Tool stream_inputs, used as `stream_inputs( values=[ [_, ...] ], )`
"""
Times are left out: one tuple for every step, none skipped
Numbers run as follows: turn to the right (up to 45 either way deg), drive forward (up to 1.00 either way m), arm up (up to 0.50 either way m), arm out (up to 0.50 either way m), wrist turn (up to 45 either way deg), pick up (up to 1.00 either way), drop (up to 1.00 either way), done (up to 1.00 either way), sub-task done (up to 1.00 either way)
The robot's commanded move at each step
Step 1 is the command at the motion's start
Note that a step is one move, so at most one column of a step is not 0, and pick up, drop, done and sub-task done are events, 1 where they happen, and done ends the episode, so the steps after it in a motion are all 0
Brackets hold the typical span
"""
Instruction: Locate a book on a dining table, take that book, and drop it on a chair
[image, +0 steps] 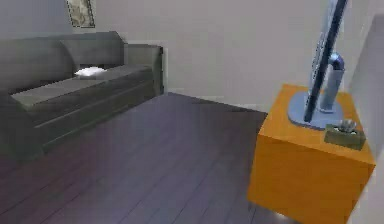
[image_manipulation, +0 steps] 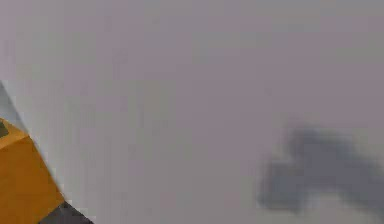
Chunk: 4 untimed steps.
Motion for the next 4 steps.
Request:
stream_inputs(
  values=[
    [-45.0, 0.00, 0.00, 0.00, 0.0, 0.00, 0.00, 0.00, 0.00],
    [-15.0, 0.00, 0.00, 0.00, 0.0, 0.00, 0.00, 0.00, 0.00],
    [0.0, 0.05, 0.00, 0.00, 0.0, 0.00, 0.00, 0.00, 0.00],
    [-3.0, 0.00, 0.00, 0.00, 0.0, 0.00, 0.00, 0.00, 0.00]
  ],
)
